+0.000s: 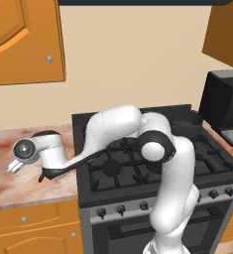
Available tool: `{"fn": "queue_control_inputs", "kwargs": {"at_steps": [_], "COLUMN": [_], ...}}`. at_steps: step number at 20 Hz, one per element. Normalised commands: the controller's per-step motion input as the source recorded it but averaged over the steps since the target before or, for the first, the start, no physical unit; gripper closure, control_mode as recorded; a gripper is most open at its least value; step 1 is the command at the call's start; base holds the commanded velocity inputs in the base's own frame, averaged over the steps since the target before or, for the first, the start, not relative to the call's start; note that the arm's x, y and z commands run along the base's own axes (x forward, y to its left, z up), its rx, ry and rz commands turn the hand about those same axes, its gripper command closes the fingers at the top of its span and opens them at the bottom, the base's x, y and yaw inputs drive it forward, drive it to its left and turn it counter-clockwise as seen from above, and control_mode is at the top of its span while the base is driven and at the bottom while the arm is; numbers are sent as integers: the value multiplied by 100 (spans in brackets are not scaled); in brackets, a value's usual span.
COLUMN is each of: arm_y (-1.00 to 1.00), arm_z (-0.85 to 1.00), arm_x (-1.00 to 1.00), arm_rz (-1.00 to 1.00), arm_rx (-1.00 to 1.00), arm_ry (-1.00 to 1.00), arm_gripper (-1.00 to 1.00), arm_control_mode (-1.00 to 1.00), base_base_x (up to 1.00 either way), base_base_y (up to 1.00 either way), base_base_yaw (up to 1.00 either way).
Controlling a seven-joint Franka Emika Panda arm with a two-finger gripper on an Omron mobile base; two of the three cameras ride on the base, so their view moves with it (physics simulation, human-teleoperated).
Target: Put the lemon and tomato in the pot. Retrieve the spatula and lightly stir the vegetables in the pot.
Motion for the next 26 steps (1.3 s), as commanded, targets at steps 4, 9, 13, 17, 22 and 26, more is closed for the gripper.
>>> {"fn": "queue_control_inputs", "kwargs": {"at_steps": [4, 9, 13, 17, 22, 26], "arm_y": [-96, -100, -100, -100, -100, -100], "arm_z": [54, 43, 58, 54, 38, 3], "arm_x": [-67, -48, -29, -17, -24, -26], "arm_rz": [-7, -11, -13, -14, -15, -13], "arm_rx": [17, 20, 19, 24, 24, 13], "arm_ry": [-1, 3, 16, 24, 20, 10], "arm_gripper": [100, 100, 100, 100, 100, 100], "arm_control_mode": [-100, -100, -100, -100, -100, -100], "base_base_x": [0, 0, 0, 0, 0, 0], "base_base_y": [0, 0, 0, 0, 0, 0], "base_base_yaw": [0, 0, 0, 0, 0, 0]}}
